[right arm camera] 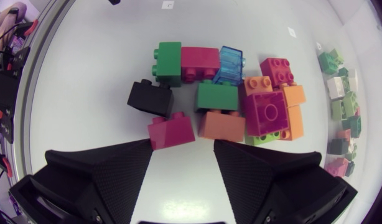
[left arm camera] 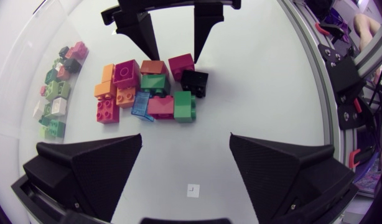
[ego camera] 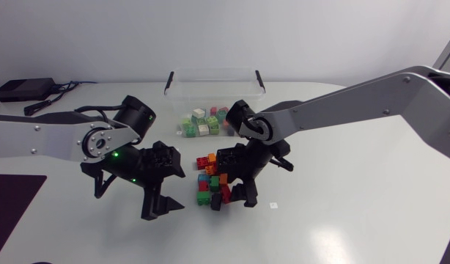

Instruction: Place the duplo bricks in the container

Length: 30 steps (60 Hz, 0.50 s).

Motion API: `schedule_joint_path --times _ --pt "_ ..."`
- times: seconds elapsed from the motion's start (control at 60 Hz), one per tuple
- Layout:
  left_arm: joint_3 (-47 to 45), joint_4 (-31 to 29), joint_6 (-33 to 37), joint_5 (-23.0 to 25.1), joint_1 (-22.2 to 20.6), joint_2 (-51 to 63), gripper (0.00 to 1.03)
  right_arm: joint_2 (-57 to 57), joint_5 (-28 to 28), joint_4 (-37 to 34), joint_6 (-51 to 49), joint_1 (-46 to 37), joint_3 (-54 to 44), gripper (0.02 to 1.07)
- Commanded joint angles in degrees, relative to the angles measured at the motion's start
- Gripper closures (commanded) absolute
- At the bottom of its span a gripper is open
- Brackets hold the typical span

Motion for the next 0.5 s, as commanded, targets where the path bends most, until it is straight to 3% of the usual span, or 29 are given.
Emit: schedule_joint_path --times 0.0,0.1,0.283,0.367,0.483 --pt "-1.5 0.9 1.9 0.0 -0.8 2.2 0.05 1.8 0.3 -1.2 -1.9 1.0 0.9 0.49" --pt "-1.1 1.9 1.9 0.0 -0.9 4.0 0.05 1.9 0.3 -1.3 -1.9 1.2 0.8 0.57" --pt "-1.2 4.0 1.9 -0.1 -2.5 6.6 0.05 1.4 0.1 -1.3 -1.8 1.6 0.0 0.57" --pt "-1.0 4.8 1.8 -0.1 -3.3 7.9 0.05 0.6 0.1 -1.3 -1.7 1.9 -0.5 0.65" --pt "-0.8 5.8 1.4 -0.1 -4.4 9.5 0.05 -0.5 0.0 -1.1 -1.4 2.7 -1.9 0.65"
